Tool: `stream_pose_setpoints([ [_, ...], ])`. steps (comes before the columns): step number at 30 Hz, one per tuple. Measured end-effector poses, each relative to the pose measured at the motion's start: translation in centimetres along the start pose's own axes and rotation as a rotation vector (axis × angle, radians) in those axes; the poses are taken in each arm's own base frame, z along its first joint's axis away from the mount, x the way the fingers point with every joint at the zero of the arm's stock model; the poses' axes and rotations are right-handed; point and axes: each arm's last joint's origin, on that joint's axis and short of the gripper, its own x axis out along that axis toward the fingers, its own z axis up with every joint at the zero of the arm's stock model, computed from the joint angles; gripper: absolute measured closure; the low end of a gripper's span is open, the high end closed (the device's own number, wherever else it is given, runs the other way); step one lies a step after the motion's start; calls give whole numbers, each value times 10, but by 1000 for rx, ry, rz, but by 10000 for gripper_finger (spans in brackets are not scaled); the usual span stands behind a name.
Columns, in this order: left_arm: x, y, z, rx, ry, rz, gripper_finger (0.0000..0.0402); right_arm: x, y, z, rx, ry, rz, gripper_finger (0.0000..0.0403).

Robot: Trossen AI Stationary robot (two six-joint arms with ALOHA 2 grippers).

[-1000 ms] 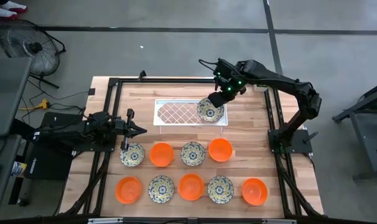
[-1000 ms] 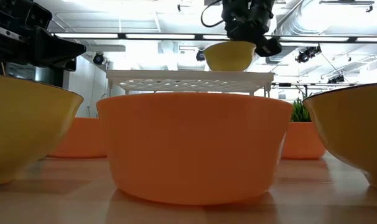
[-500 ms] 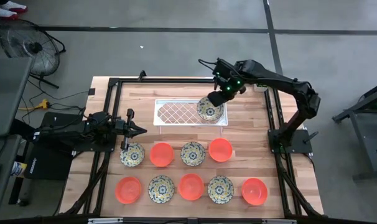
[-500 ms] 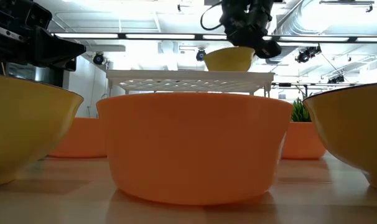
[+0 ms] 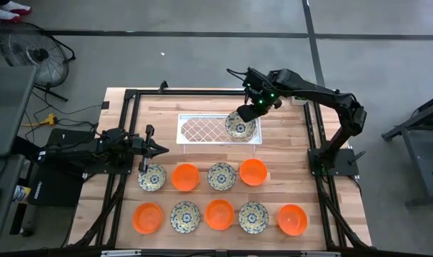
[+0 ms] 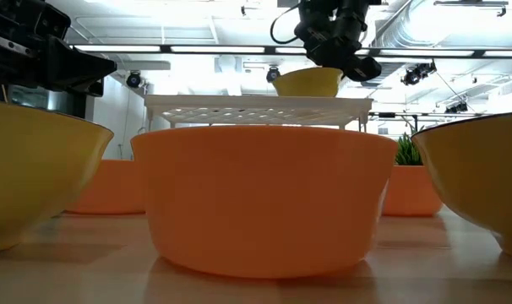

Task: Pick & Place Mini bowls
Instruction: Put the yellow patterned bowl on the shelf

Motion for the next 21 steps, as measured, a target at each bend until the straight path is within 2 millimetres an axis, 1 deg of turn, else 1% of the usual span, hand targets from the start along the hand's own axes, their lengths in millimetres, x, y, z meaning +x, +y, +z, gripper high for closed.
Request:
stream_pose_setpoints([
  [4,0,0,0,0,0,0,401,0,0,0,-18,3,-2,403],
  [10,0,0,0,0,0,0,401,8,1,4,-61,23,12,403],
  [16,0,0,0,0,0,0,401,8,2,5,-120,12,17,402],
  [21,0,0,0,0,-1,0,401,9,1,5,-184,11,2,384],
])
